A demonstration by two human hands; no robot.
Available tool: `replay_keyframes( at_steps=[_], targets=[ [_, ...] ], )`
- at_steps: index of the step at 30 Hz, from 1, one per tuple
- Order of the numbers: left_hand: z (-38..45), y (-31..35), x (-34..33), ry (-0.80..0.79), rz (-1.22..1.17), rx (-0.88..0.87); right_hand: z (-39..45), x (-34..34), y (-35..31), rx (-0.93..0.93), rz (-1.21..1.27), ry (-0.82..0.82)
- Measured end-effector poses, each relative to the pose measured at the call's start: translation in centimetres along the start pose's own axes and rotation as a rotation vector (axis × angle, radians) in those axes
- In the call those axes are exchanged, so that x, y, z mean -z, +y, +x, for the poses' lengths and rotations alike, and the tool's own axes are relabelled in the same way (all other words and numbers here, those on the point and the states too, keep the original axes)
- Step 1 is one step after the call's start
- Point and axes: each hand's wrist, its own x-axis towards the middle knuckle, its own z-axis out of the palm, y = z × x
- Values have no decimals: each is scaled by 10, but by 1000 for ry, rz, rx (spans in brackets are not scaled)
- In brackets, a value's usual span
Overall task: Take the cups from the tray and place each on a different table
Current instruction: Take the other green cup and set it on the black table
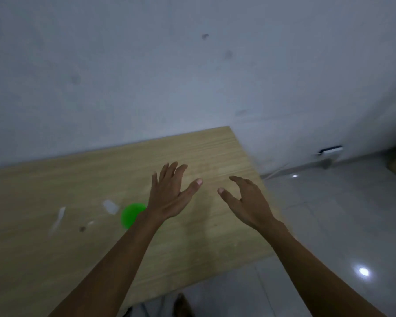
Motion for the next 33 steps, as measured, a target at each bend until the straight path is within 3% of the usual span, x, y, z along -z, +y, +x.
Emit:
replay_keyframes(
  at_steps=[9,21,33],
  targets=[
    [-27,203,-80,-193,56,-292,-116,155,130,-108,-316,229],
    [-75,468,-193,-330,225,-803,-291,312,292,-536,-304,533],
    [-115,701,-335,-469,78,-1302,-398,420,420,-916,-233,770]
  ],
)
